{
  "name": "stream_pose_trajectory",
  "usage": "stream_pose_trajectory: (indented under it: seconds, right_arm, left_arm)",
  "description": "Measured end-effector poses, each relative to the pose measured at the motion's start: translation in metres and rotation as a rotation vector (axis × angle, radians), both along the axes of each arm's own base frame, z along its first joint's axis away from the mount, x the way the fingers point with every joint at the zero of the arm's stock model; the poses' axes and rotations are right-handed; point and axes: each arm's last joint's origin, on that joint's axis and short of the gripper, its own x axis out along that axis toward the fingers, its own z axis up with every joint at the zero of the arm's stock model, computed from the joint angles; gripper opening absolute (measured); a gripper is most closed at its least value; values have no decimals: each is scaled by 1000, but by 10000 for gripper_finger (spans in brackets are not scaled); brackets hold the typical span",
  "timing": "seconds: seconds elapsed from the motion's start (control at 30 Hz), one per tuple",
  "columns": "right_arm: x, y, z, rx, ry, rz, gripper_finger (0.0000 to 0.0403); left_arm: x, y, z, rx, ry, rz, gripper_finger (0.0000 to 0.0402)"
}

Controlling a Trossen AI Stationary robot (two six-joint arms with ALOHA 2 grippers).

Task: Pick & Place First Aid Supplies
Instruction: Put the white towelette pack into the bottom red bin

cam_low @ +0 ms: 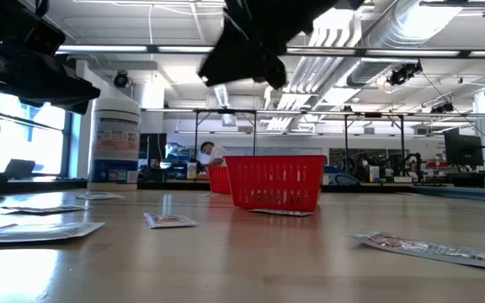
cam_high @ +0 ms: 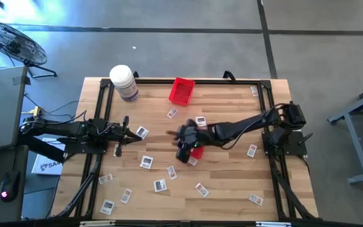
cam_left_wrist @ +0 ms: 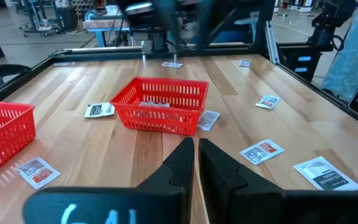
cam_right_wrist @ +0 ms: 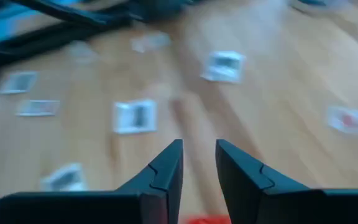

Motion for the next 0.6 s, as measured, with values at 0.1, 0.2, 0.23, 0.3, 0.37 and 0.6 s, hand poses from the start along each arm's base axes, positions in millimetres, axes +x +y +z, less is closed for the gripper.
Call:
stream_pose_trajectory:
  seconds: [0.1, 0.2, 0.23, 0.3, 0.37, 0.6]
  right_arm:
    - [17, 21, 2, -12, -32, 70, 90]
    - [36, 47, -8, -21, -24, 143, 90]
    - [43, 56, -12, -12, -21, 174, 90]
    - [58, 74, -20, 11, -20, 235, 92]
    - [71, 90, -29, 35, -19, 291, 95]
    - [99, 125, -64, 10, 70, 376, 113]
  left_arm:
    - [0, 0, 0, 0, 0, 0, 21]
    - [0, 0, 0, 0, 0, 0, 21]
    - [0, 0, 0, 0, 0, 0, 21]
    - [0, 0, 0, 0, 0, 0, 21]
    - [0, 0, 0, 0, 0, 0, 21]
    - [0, 0, 0, 0, 0, 0, 21]
